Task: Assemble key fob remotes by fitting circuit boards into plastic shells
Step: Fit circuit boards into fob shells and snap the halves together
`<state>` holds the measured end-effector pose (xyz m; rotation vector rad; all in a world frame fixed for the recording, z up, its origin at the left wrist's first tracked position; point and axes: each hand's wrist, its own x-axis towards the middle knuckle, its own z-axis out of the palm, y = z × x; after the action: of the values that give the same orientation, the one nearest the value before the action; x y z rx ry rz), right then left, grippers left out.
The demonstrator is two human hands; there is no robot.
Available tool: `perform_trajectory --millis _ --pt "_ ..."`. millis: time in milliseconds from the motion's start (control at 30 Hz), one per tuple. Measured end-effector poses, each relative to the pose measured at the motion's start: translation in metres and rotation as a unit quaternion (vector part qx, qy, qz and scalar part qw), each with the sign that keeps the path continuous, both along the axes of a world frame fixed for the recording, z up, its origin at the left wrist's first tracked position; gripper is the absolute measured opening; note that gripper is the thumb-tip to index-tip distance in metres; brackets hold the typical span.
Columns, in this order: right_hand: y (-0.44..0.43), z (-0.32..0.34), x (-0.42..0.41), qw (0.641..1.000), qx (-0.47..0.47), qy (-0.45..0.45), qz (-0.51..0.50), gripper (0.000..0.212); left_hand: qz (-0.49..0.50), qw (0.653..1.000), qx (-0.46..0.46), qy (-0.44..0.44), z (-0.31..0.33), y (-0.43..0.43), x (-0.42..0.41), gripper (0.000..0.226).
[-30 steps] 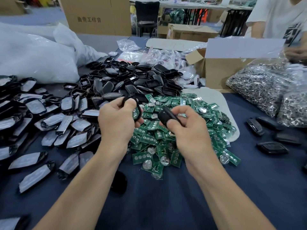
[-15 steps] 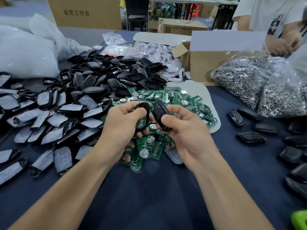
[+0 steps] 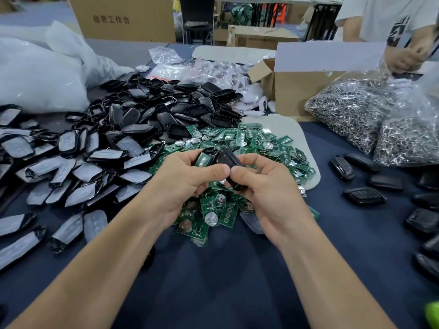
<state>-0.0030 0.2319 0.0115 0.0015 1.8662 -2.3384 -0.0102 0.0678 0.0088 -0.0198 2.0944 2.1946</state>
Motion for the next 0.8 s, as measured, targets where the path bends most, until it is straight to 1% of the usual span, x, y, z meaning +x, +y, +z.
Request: perform_trajectory --millis 100,167,200,233,300,367,400,433,467,500,533,567,600,667,733,800 --pt "0.000 0.001 0.001 1.000 0.019 0.016 0.011 0.025 -0.003 1.000 -0.001 -0.001 0.001 -0.001 0.000 0.036" --pt "0.002 0.002 0.000 0.999 0.016 0.018 0.029 0.029 0.013 1.000 0.007 -0.002 0.002 -0.001 0.000 0.026" --pt "0.003 0.003 0.000 0.999 0.008 0.012 0.036 0.027 0.022 1.000 0.017 0.004 0.002 -0.001 0.001 0.019" --pt "0.003 0.002 -0.001 0.999 -0.006 0.003 0.037 0.021 0.033 0.999 0.028 0.011 0.003 0.001 0.002 0.016" --pt "0.003 0.001 -0.002 0.998 -0.049 -0.031 0.012 0.011 0.066 0.996 0.043 0.036 0.005 0.004 0.002 0.015" --pt "0.002 -0.001 -0.003 0.996 -0.062 -0.050 -0.031 0.009 0.119 0.990 0.040 0.057 0.007 0.006 0.003 0.028" --pt "0.002 -0.002 -0.002 0.997 -0.038 -0.033 -0.057 0.010 0.145 0.987 0.034 0.060 0.007 0.006 0.002 0.030" --pt "0.002 -0.004 -0.002 0.996 0.016 0.005 -0.086 0.013 0.163 0.985 0.029 0.057 0.007 0.006 0.002 0.033" --pt "0.003 -0.006 -0.002 0.988 0.090 0.053 -0.113 0.017 0.167 0.984 0.023 0.055 0.006 0.006 0.001 0.039" --pt "0.003 -0.007 -0.002 0.974 0.158 0.101 -0.128 0.021 0.161 0.985 0.015 0.054 0.006 0.006 0.001 0.045" --pt "0.003 -0.008 -0.002 0.961 0.200 0.138 -0.129 0.024 0.146 0.988 0.008 0.053 0.006 0.007 0.002 0.047" --pt "0.003 -0.008 -0.002 0.956 0.214 0.159 -0.121 0.025 0.129 0.990 0.006 0.053 0.007 0.008 0.003 0.046" --pt "0.002 -0.008 -0.003 0.958 0.207 0.167 -0.105 0.023 0.110 0.993 0.011 0.052 0.007 0.008 0.003 0.042" --pt "0.001 -0.006 -0.003 0.973 0.161 0.154 -0.064 0.019 0.082 0.995 0.030 0.041 0.007 0.008 0.004 0.033" --pt "0.002 -0.005 -0.004 0.987 0.106 0.121 -0.029 0.025 0.053 0.997 0.046 0.021 0.007 0.006 0.003 0.026" --pt "0.003 -0.003 -0.004 0.995 0.056 0.080 0.001 0.030 0.019 0.998 0.057 0.005 0.008 0.004 0.004 0.028"
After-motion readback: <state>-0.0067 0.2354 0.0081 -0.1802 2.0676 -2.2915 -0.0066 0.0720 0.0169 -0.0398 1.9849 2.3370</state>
